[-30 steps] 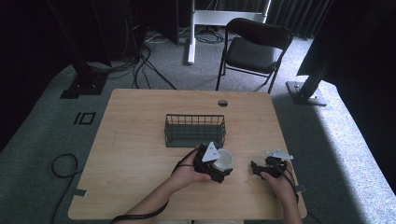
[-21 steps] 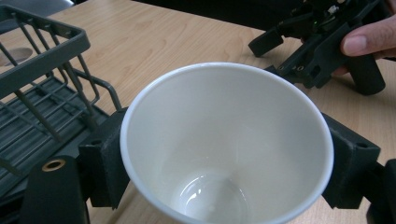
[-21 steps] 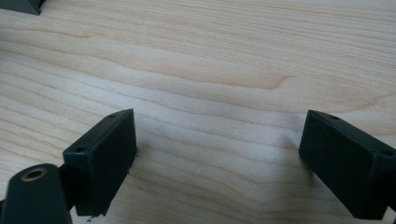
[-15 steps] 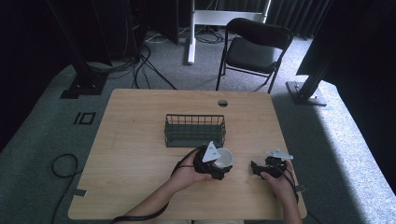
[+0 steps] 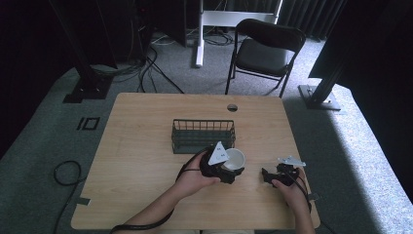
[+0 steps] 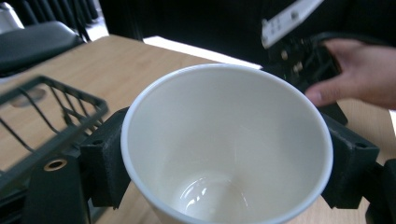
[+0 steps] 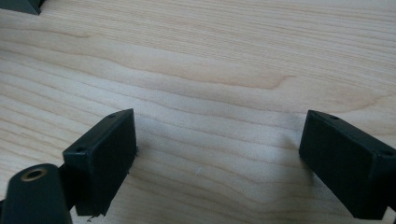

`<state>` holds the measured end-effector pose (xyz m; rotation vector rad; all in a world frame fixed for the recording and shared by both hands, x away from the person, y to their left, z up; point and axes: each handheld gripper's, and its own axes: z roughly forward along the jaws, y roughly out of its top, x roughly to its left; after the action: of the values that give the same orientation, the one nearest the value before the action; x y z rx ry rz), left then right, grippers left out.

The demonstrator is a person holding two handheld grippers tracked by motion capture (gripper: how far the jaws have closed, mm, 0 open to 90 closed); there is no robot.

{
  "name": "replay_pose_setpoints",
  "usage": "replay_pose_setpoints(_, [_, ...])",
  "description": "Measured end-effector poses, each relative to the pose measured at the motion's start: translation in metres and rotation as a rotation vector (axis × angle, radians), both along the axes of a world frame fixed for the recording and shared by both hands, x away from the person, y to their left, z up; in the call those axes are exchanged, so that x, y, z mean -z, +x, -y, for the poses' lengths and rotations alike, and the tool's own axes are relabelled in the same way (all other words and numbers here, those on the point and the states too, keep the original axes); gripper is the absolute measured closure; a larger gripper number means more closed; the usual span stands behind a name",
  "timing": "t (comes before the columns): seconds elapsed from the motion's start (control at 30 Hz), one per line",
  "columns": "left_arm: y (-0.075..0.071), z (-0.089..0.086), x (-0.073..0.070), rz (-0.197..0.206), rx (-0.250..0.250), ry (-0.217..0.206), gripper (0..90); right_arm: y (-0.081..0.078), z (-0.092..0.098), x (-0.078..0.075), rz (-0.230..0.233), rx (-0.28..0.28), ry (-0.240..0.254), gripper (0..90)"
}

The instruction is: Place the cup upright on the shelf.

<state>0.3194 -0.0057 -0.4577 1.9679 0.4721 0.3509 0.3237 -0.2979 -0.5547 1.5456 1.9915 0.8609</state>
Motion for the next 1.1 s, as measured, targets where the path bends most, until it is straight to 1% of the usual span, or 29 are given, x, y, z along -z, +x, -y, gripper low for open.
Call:
replay_pose_setpoints(0.03, [0.000,0.000,0.000,0.000,0.000,0.000,19.8,0.000,0.000,0.000,0.000,0.001,0.000,10.6])
replay_pose_setpoints(0.07, [0.001,-0.002,-0.006,0.010,-0.014,-0.005,19.8,0.000,0.000,0.000,0.000,0.000,0.000,10.6])
replay_pose_setpoints(0.13, [0.001,-0.002,-0.006,0.010,-0.014,-0.005,19.8,0.000,0.000,0.000,0.000,0.002,0.001,10.6])
replay_pose_setpoints(0.17, [0.002,-0.005,-0.014,0.016,-0.020,-0.009,19.8,0.000,0.000,0.000,0.000,0.001,0.000,10.6])
replay_pose_setpoints(0.23, [0.002,-0.007,-0.019,0.012,-0.026,-0.012,19.8,0.000,0.000,0.000,-0.001,0.001,0.000,10.6])
replay_pose_setpoints(0.33, [0.003,-0.008,-0.025,0.026,-0.028,-0.003,19.8,0.000,0.000,0.000,0.001,0.000,-0.001,10.6])
replay_pose_setpoints(0.37, [0.004,-0.010,-0.031,0.034,-0.035,-0.010,19.8,0.000,0.000,0.000,0.000,-0.001,-0.001,10.6])
replay_pose_setpoints(0.43, [0.005,-0.011,-0.037,0.049,-0.043,-0.014,19.8,0.000,0.000,0.000,0.000,0.000,-0.001,10.7])
replay_pose_setpoints(0.53, [0.007,-0.014,-0.045,0.055,-0.066,-0.036,19.8,0.000,0.000,0.000,0.001,0.000,-0.001,10.6])
replay_pose_setpoints(0.57, [0.007,-0.014,-0.045,0.055,-0.066,-0.036,19.8,0.000,0.000,0.000,0.001,0.000,-0.001,10.6])
replay_pose_setpoints(0.6, [0.009,-0.016,-0.049,0.067,-0.085,-0.043,19.8,0.000,0.000,0.000,0.000,0.000,-0.001,10.7])
replay_pose_setpoints(0.67, [0.011,-0.018,-0.052,0.079,-0.104,-0.044,19.8,0.000,0.000,0.000,0.001,0.000,-0.001,10.6])
replay_pose_setpoints(0.7, [0.011,-0.018,-0.052,0.079,-0.104,-0.044,19.8,0.000,0.000,0.000,0.001,0.000,-0.001,10.7])
replay_pose_setpoints(0.73, [0.013,-0.020,-0.054,0.084,-0.122,-0.051,19.8,0.000,0.000,0.000,0.000,0.000,-0.001,10.6])
replay_pose_setpoints(0.77, [0.013,-0.020,-0.054,0.084,-0.122,-0.051,19.8,0.000,0.000,0.000,0.000,0.000,-0.001,10.6])
replay_pose_setpoints(0.83, [0.016,-0.023,-0.057,0.090,-0.143,-0.059,19.8,0.000,0.000,0.000,0.001,0.000,-0.001,10.6])
replay_pose_setpoints(0.9, [0.016,-0.024,-0.058,0.088,-0.148,-0.064,19.8,0.000,0.000,0.000,0.000,0.000,-0.001,10.6])
replay_pose_setpoints(0.93, [0.019,-0.025,-0.060,0.093,-0.167,-0.069,19.8,0.000,0.000,0.000,0.000,0.000,-0.001,10.6])
replay_pose_setpoints(0.97, [0.019,-0.025,-0.060,0.093,-0.167,-0.069,19.8,0.000,0.000,0.000,0.000,0.000,-0.001,10.7])
replay_pose_setpoints(1.07, [0.026,-0.030,-0.066,0.102,-0.215,-0.088,19.8,0.000,0.000,0.000,0.000,0.000,-0.001,10.7])
replay_pose_setpoints(1.1, [0.026,-0.030,-0.066,0.102,-0.215,-0.088,19.8,0.000,0.000,0.000,0.000,0.000,-0.001,10.7])
